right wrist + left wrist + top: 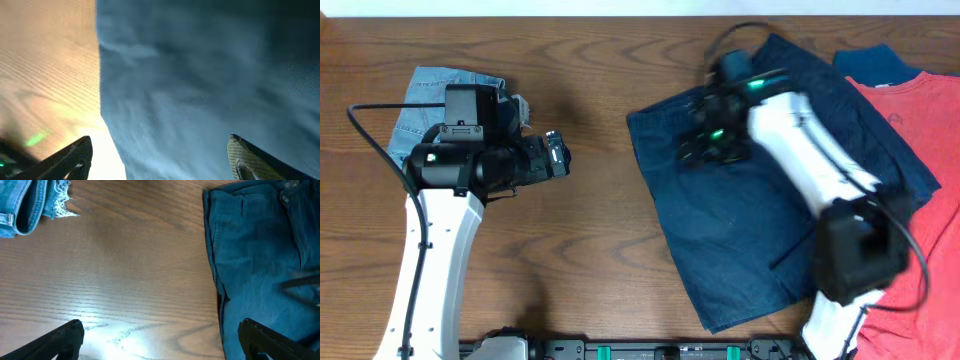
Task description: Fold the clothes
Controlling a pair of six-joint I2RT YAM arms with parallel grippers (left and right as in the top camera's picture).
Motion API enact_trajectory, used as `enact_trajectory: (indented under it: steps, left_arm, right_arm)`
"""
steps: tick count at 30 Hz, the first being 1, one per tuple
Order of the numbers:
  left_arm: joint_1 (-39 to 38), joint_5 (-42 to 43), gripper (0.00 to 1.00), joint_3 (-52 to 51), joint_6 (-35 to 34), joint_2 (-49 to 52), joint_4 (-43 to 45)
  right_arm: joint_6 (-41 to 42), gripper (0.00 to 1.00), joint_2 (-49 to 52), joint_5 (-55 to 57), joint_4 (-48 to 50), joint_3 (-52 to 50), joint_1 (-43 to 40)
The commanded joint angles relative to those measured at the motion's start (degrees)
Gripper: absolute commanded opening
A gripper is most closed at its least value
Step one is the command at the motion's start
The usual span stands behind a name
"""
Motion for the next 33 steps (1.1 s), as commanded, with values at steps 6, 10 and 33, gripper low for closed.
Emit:
enact_trajectory:
  steps: [6, 10, 33]
  left_arm:
    - [-0.13, 0.68, 0.99, 0.81, 2.97, -4.72, -0.17]
    - [-0.13, 0.74, 0.99, 0.79, 2.91, -4.85, -0.44]
    - [-0.20, 8.92, 0.99, 0.79, 2.93, 0.48, 0.70]
  right_arm:
    - [4.26, 0.89, 5.31, 14.67, 5.81, -0.50, 12.13]
    - [6.88, 0.88, 3.58, 14.60, 6.01, 0.96, 9.99]
    - [-3.80, 0.99, -2.14, 13.09, 6.54, 0.48, -40.02]
